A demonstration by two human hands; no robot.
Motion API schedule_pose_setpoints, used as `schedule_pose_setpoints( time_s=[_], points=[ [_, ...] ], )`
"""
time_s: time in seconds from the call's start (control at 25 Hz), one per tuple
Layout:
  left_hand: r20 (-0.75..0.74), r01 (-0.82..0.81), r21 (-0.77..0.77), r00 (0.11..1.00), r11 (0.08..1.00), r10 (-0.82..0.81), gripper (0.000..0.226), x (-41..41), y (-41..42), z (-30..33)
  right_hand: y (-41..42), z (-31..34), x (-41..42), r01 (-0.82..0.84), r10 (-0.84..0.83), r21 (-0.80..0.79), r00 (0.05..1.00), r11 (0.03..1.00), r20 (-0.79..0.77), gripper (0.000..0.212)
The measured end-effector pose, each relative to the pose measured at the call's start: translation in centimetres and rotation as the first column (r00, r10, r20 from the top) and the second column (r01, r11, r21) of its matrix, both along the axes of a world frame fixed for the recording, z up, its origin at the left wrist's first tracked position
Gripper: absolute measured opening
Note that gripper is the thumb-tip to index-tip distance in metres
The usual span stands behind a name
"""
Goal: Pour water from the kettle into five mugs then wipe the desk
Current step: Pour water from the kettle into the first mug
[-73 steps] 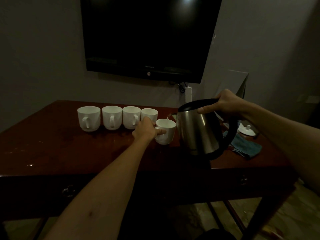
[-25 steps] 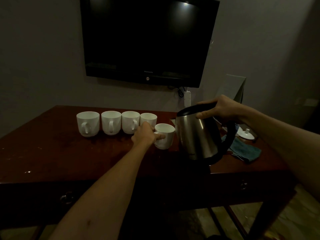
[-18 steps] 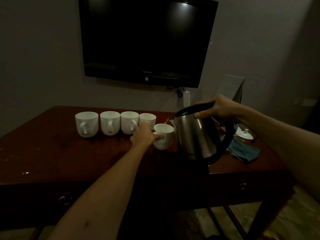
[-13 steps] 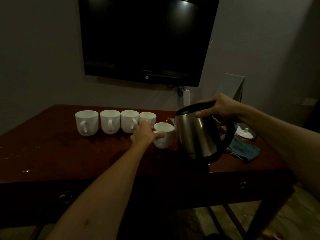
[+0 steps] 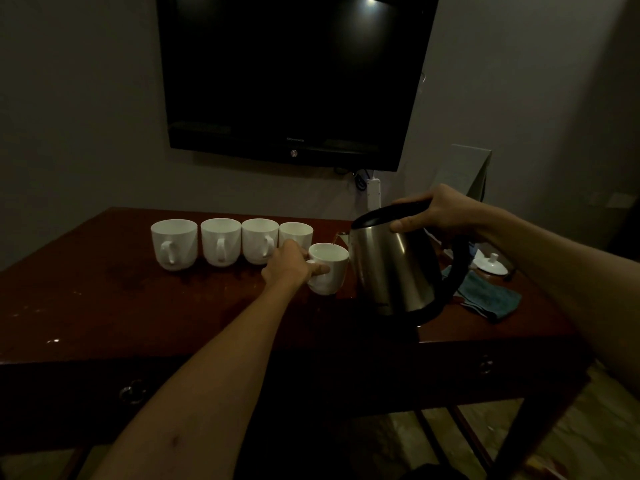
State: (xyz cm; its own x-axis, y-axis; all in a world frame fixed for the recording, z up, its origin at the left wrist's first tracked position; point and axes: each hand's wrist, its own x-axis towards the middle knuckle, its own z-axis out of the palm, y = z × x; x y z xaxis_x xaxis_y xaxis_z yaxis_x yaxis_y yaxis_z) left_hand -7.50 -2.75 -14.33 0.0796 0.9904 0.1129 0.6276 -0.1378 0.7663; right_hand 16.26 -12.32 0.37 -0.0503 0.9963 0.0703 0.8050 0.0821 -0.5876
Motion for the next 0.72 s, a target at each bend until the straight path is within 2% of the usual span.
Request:
schedule_pose_setpoints(
  time_s=[0.6,0.72],
  points=[
    [-0.004,-0.006,0.004,1.000,1.000,0.006,0.051,-0.09,-0.27,0.23,0.12,0.00,0.01,-0.002,0.002,-0.001,1.000,1.000,-0.011,0.046],
    [-0.011,-0.002,0.009,1.000,1.000,0.003,0.051,-0.07,-0.50,0.33,-0.39,-0.24,0.11,0.017,-0.016,0.012,1.000,1.000,-0.015,0.057]
  ],
)
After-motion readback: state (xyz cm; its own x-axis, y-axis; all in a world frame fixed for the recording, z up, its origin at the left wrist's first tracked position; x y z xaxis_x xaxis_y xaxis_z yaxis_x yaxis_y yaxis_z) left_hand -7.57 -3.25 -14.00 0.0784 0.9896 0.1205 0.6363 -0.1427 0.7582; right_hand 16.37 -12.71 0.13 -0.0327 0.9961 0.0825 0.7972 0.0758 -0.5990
